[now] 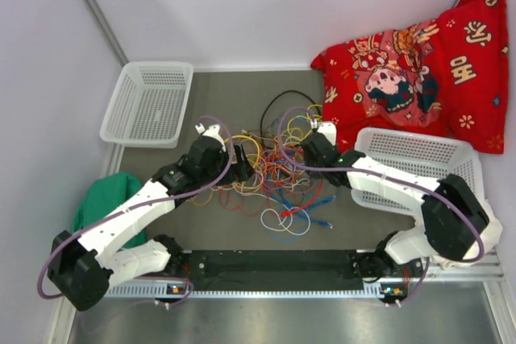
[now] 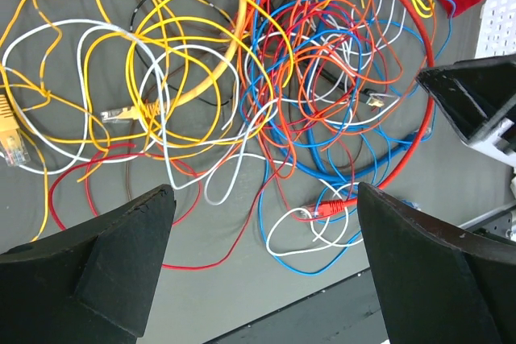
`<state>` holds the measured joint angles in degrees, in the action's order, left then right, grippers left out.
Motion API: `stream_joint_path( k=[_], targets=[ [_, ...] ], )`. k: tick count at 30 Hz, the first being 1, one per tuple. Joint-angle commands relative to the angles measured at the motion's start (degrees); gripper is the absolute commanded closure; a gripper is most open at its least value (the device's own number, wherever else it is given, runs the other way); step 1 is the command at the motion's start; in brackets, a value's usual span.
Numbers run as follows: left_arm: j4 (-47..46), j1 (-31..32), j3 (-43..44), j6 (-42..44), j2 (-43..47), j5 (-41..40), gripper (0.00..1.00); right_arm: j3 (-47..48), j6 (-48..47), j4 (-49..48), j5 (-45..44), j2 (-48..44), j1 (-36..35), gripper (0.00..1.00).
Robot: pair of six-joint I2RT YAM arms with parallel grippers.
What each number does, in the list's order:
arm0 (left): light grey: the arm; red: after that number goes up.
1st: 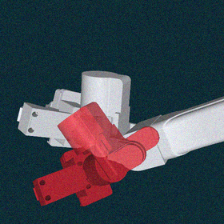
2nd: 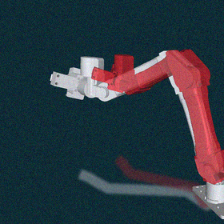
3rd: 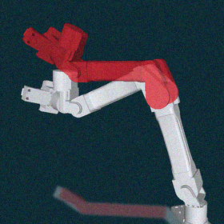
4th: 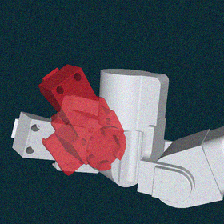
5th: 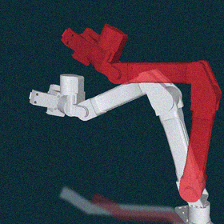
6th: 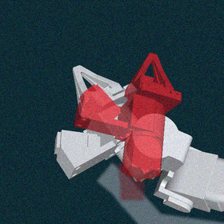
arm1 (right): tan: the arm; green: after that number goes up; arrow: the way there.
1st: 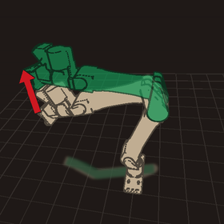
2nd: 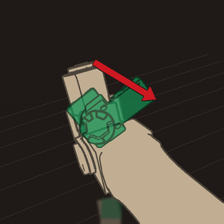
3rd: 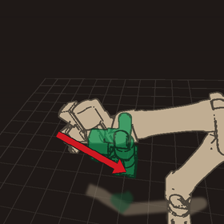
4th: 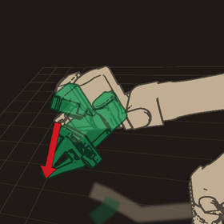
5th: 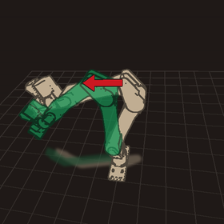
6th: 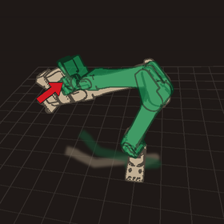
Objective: Untangle the cables
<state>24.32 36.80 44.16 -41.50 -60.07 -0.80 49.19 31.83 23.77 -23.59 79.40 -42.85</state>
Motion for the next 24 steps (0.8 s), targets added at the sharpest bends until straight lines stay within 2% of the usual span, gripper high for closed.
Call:
stream_joint_path(
  k=[1, 4, 7, 8, 9, 13, 17, 24],
  targets=[
    [-1.55, -0.15, -1.01, -0.34, 1.8, -0.96, 0.01, 2.23, 1.83, 1.1, -3.48, 4.35, 1.36, 0.49],
    [-1.55, -0.23, -1.1, -0.08, 1.28, -0.7, 0.01, 3.28, 2.79, 2.6, -3.83, 8.49, 1.72, 0.52],
    [-1.2, -0.15, -1.18, 0.01, 1.1, -0.7, 0.01, 3.63, 2.88, 2.78, -3.04, 9.73, 1.72, 0.74],
    [-1.11, -0.15, -1.18, 0.01, 1.27, -0.61, 0.01, 3.55, 2.88, 2.34, -2.78, 8.94, 1.63, 0.98],
    [-1.11, -0.23, -1.36, 0.01, 1.45, -0.78, 0.01, 3.37, 3.06, 2.16, -2.77, 7.98, 1.63, 1.0],
    [-1.29, -0.15, -2.32, -0.08, 2.33, -1.05, 0.01, 5.03, 2.71, 4.35, -7.85, -3.16, -0.12, 1.0],
    [-1.81, -0.23, -2.94, -0.25, 2.33, -0.87, 0.01, 11.27, 0.43, 12.34, -15.32, -11.97, -4.95, 1.0],
    [-3.92, -0.15, -3.21, -0.78, 1.45, -0.35, 0.01, 23.3, -2.92, 21.05, -18.76, -24.28, -7.16, 1.0]
  ],
)
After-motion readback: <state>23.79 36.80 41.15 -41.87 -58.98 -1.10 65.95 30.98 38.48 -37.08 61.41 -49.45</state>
